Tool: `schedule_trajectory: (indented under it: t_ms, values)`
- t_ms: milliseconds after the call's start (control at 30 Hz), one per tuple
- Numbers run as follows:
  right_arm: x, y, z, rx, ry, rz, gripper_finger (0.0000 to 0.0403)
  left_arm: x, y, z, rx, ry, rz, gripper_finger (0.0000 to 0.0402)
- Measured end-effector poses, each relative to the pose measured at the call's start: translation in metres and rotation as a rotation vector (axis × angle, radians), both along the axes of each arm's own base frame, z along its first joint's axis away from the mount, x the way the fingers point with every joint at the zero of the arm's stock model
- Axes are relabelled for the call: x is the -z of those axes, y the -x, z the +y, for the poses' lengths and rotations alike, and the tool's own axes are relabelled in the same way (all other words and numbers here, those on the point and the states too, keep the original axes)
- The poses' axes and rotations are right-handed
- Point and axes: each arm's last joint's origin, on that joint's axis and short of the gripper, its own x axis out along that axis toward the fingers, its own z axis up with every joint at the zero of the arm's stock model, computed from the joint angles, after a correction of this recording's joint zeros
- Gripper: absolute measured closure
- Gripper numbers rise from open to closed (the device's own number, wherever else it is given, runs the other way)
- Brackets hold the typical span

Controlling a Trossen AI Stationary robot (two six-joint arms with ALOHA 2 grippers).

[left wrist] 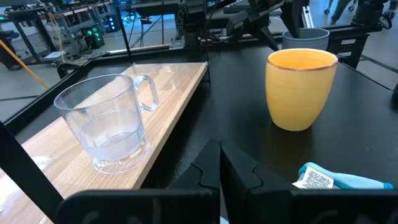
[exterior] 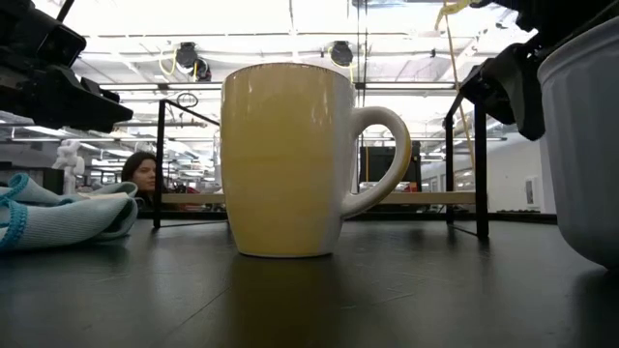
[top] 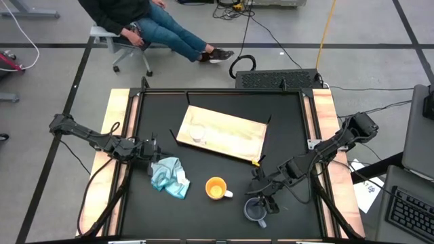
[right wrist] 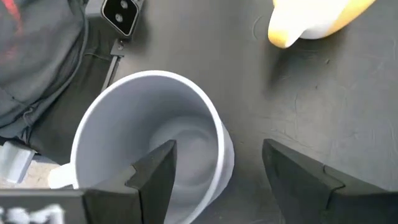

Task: Stack small to large cups/mugs on shelf
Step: Put the gray mug on the shelf

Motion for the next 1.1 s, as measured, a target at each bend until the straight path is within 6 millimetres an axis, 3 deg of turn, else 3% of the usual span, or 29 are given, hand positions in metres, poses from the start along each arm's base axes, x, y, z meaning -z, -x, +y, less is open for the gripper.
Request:
schedule_trajectory:
  t_ms: [467,1100]
  values:
    - [0.0017,-0.0006,0.0003,-0.023,0.022,-0.011,0.0175,0.0,0.0,0.0,0.0,0.0,0.0,0.0398]
    - [0.0017,-0.0007,0.0002,-0.036,0.031,-0.018,0.0253,0.0,0.0,0.0,0.0,-0.002,0.0,0.0398]
